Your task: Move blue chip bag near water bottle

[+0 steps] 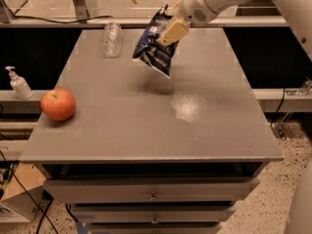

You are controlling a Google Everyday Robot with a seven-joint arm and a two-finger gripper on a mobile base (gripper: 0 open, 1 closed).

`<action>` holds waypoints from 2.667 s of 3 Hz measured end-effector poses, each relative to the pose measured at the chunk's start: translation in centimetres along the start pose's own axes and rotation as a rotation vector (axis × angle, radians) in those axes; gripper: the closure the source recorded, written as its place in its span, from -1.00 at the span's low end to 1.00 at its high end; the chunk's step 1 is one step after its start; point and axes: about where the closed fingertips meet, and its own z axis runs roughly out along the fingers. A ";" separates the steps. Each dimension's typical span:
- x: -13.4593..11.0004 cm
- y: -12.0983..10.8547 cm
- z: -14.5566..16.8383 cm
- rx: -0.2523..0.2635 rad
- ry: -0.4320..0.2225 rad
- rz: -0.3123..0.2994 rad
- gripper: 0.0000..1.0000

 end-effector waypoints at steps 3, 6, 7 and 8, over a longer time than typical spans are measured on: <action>-1.5 -8.9 4.4 0.245 -0.227 0.312 1.00; -1.1 -10.7 7.0 0.214 -0.243 0.360 0.19; -1.2 -10.6 7.4 0.209 -0.243 0.361 -0.30; -1.2 -10.4 7.7 0.204 -0.243 0.361 -0.76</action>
Offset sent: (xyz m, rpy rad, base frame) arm 0.1139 0.0108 0.0195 0.4803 -0.0462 -0.3868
